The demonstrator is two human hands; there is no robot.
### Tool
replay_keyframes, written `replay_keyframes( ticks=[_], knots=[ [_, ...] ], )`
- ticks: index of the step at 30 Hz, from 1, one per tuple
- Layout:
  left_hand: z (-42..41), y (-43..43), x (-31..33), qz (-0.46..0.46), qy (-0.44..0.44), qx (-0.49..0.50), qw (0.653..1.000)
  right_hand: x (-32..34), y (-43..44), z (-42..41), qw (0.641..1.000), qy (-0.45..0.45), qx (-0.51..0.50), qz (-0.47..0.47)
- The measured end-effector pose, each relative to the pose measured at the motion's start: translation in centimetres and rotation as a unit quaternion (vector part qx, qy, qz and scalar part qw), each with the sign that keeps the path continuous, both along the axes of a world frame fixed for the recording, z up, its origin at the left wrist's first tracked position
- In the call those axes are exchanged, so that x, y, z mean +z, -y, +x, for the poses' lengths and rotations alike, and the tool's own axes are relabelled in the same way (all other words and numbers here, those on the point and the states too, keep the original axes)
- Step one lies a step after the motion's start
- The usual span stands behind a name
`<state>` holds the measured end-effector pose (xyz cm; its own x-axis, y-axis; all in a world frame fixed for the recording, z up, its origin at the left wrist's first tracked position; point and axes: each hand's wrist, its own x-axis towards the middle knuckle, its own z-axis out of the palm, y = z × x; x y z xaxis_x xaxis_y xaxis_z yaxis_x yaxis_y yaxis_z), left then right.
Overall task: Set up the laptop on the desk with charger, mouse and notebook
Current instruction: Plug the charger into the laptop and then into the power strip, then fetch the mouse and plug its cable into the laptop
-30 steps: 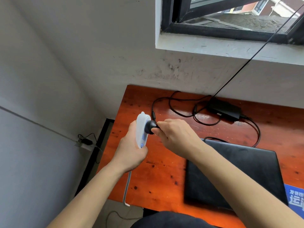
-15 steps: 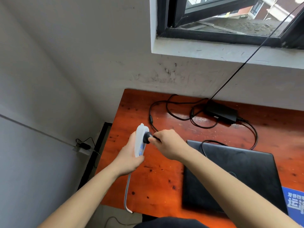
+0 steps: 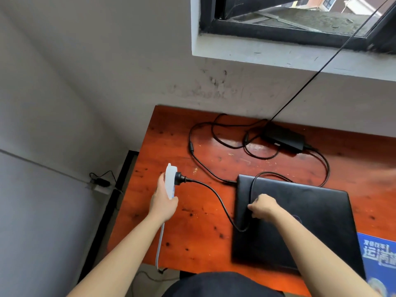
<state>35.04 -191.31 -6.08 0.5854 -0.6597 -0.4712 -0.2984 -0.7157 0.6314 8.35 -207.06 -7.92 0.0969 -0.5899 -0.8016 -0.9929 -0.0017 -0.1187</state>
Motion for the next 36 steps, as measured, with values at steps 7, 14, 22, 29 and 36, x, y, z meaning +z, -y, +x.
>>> replay_keyframes(
  ticks=[7,14,22,29,36],
  knots=[
    [1.5,0.5,-2.0,0.100,0.009,0.087,0.991,1.2,3.3,4.6,0.862,0.328,-0.386,0.021],
    [2.2,-0.6,-3.0,0.115,0.061,0.107,0.986,-0.2,8.1,8.5,0.632,0.457,-0.625,-0.009],
    [2.9,-2.4,-3.9,0.083,-0.009,0.032,0.996,-2.3,6.3,11.1,0.890,0.300,-0.332,-0.080],
    [5.3,-2.8,-1.8,0.072,0.061,-0.028,0.995,0.6,3.0,10.8,0.931,0.269,-0.120,-0.217],
    [8.2,-1.1,7.6,-0.046,0.291,-0.033,0.955,9.4,1.2,14.8,0.856,0.313,0.049,-0.409]
  ],
)
